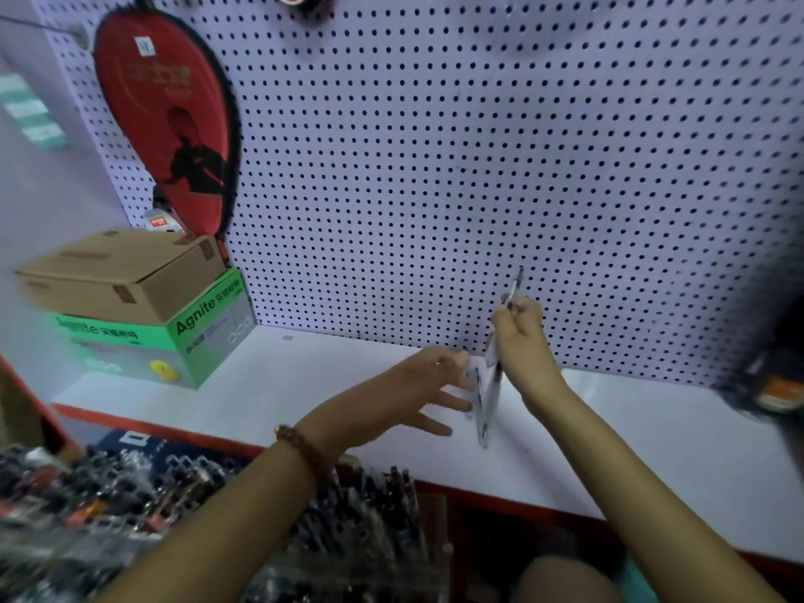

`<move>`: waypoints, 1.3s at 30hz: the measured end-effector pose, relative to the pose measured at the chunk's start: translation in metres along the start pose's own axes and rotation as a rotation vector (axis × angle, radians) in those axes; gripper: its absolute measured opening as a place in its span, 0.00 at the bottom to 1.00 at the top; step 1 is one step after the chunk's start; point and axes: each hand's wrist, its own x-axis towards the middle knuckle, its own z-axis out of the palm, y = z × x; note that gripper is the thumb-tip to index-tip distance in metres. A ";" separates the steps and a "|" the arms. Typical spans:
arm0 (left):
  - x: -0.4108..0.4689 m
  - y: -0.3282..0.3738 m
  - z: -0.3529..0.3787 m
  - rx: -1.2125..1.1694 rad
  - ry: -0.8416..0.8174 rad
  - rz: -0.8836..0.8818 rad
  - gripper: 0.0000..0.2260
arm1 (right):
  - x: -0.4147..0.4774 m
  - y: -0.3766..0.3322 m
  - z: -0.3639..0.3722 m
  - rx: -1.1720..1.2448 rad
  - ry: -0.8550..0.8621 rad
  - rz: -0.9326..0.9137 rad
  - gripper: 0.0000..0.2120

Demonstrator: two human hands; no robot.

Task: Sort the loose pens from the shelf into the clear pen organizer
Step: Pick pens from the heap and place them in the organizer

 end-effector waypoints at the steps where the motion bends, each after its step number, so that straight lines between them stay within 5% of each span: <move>1: 0.002 0.002 0.008 -0.076 -0.021 -0.030 0.18 | -0.004 -0.007 0.001 0.051 0.017 -0.042 0.03; 5: 0.011 0.006 0.029 -0.174 0.053 -0.082 0.23 | -0.016 -0.019 0.006 0.171 0.020 -0.116 0.07; 10: 0.014 0.005 0.037 -0.288 0.157 0.103 0.19 | -0.019 -0.026 0.013 0.327 0.065 -0.050 0.04; 15: 0.025 0.009 0.033 -0.316 0.419 -0.025 0.25 | -0.018 -0.027 0.002 0.295 0.101 0.009 0.19; 20: 0.025 0.010 0.032 -0.136 0.396 0.104 0.09 | -0.035 -0.011 0.024 0.226 -0.039 0.081 0.16; 25: 0.011 0.007 0.031 -0.044 0.378 0.158 0.09 | -0.024 0.004 0.009 0.059 -0.271 0.141 0.24; 27: 0.006 0.007 0.023 -0.028 0.404 0.162 0.08 | -0.011 0.020 -0.005 -0.005 -0.171 0.179 0.27; 29: 0.002 0.006 0.016 -0.046 0.429 0.181 0.10 | 0.005 0.050 -0.014 -0.330 -0.063 0.222 0.28; 33: -0.006 0.005 0.011 -0.034 0.446 0.227 0.13 | 0.017 0.088 -0.012 -0.902 -0.174 0.397 0.35; 39: -0.011 0.003 0.018 -0.082 0.504 0.227 0.14 | 0.027 0.085 0.025 -1.075 -0.336 0.280 0.10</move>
